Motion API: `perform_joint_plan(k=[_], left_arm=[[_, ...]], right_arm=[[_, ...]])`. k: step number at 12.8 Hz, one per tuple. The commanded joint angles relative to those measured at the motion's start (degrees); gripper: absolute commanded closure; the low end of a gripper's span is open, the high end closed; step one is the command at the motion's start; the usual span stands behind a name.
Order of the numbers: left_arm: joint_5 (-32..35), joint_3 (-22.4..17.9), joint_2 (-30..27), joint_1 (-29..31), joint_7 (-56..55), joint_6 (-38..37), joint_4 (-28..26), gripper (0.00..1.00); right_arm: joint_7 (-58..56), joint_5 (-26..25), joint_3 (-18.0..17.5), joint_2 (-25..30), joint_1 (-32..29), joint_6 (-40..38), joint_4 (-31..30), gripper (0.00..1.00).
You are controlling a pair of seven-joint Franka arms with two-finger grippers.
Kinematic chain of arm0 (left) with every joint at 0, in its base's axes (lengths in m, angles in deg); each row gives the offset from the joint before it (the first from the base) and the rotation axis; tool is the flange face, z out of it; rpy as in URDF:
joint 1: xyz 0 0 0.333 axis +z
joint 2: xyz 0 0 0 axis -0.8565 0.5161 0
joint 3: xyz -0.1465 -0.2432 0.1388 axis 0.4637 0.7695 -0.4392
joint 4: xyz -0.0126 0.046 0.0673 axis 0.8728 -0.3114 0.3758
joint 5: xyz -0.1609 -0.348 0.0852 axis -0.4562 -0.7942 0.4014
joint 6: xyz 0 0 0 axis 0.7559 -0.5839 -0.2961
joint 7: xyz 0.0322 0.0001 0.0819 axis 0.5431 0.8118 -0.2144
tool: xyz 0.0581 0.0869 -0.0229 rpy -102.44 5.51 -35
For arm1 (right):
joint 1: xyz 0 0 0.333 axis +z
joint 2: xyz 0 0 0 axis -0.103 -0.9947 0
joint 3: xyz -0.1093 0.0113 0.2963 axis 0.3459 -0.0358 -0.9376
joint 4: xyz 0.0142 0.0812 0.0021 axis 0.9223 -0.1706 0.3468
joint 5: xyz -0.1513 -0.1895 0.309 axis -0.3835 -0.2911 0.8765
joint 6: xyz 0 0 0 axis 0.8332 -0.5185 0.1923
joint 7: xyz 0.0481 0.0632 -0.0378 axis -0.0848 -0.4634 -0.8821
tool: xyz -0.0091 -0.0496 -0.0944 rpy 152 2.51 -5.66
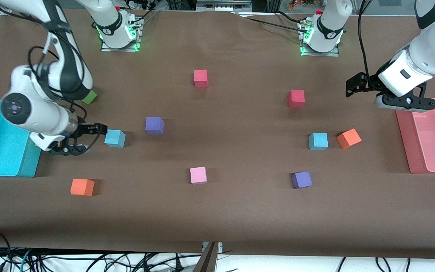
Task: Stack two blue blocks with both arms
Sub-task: 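Reach the right gripper down to the light blue cube near the yellow block, then close the right gripper on the light blue cube and lift it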
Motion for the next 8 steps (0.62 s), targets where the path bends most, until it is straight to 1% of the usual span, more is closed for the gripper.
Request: perform_joint_plan(k=[1, 2, 5, 8], left_arm=[[-1.3, -0.4, 0.4, -0.3, -0.4, -1.4, 1.5, 0.0], [-1.3, -0.4, 0.4, -0.3, -0.3, -1.4, 1.5, 0.0], [-1.3, -0.4, 0.4, -0.3, -0.4, -1.4, 1.5, 0.0], [-1.3, -0.4, 0.4, -0.3, -0.4, -1.4, 1.5, 0.0]], right_arm=[[3.2, 0.4, -0.1, 2.3, -0.2, 12.8, -11.4, 0.0], [3.4, 0.5, -0.2, 2.0, -0.2, 15.8, -13.2, 0.0], [5.4, 0.9, -0.2, -2.3, -0.2, 19.9, -13.4, 0.0], [5.4, 0.9, -0.9, -4.4, -0.2, 20.3, -13.2, 0.0]])
